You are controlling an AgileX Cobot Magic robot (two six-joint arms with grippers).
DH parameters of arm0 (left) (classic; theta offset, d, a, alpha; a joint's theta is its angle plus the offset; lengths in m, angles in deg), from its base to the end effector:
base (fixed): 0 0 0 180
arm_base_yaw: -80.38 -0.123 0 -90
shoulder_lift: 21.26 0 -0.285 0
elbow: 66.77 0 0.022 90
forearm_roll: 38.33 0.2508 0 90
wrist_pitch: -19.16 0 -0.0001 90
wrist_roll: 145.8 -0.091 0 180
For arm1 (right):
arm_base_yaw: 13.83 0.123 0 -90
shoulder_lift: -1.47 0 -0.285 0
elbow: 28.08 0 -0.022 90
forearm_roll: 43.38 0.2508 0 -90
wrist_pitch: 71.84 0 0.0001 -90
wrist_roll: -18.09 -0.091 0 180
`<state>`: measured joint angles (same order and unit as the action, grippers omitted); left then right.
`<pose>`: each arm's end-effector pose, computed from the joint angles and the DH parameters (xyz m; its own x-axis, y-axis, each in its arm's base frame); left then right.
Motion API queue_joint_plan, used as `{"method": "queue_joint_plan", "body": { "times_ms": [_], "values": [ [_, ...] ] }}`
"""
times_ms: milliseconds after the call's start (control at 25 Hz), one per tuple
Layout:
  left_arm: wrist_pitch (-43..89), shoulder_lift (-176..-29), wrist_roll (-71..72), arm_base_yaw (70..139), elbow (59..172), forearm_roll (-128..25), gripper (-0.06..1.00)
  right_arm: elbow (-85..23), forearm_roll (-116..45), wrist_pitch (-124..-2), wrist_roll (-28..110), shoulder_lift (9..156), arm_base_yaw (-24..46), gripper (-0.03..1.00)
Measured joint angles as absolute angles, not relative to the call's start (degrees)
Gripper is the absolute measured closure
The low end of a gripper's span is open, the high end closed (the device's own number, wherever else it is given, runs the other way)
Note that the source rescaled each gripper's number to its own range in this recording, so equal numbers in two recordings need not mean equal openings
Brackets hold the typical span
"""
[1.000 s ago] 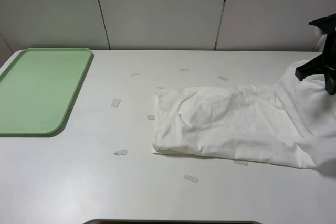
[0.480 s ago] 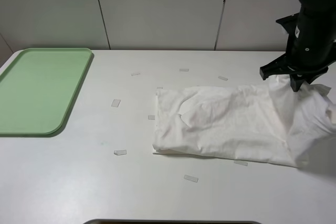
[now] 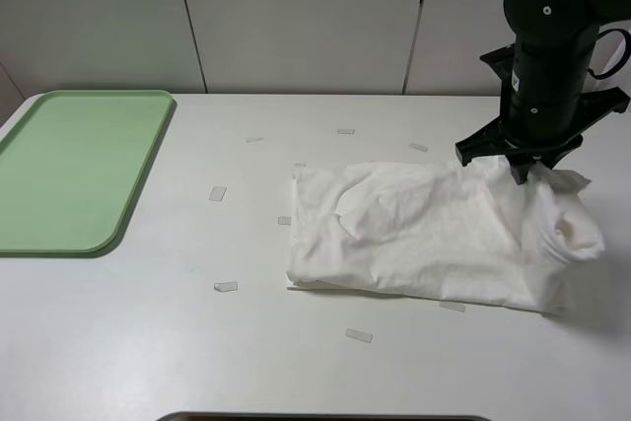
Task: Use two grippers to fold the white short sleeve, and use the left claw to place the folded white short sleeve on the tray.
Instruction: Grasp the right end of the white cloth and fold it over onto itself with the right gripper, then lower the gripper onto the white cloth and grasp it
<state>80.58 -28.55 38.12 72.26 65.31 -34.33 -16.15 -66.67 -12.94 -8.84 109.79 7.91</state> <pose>-0.0088 0.0044 0.2796 -0.4357 -0.0974 -0.8948 -0.2106 0.9776 -0.0039 0.3103 0.0905 0.2007 -0.9809 -0.1393 -0.1355 -0.0908 0.9450 -0.3143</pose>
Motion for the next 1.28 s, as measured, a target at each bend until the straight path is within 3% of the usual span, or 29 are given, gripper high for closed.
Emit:
{"method": "queue_joint_plan", "body": {
  "times_ms": [40, 120, 200, 280, 920, 1280],
  "values": [
    [80.58, -28.55, 38.12, 72.26, 65.31, -34.33, -0.03, -16.15, -66.67, -12.94, -8.84, 109.79, 7.91, 0.80],
    [80.58, -28.55, 38.12, 72.26, 65.31, -34.33, -0.03, -16.15, -65.45, -11.80, -9.21, 109.79, 7.91, 0.40],
    [80.58, -28.55, 38.12, 72.26, 65.31, -34.33, -0.03, -16.15, -63.17, -11.18, -9.20, 109.37, 7.91, 0.15],
    [80.58, -28.55, 38.12, 72.26, 65.31, -34.33, -0.03, -16.21, -60.10, -10.34, -7.61, 107.96, 7.91, 0.00],
    [80.58, -28.55, 38.12, 72.26, 65.31, -34.33, -0.03, -18.78, -64.48, -9.23, -5.64, 99.17, 7.91, -0.03],
    [80.58, -28.55, 38.12, 72.26, 65.31, -34.33, -0.03, -18.78, -60.70, -3.55, -0.82, 87.31, 7.91, -0.03]
  ]
}}
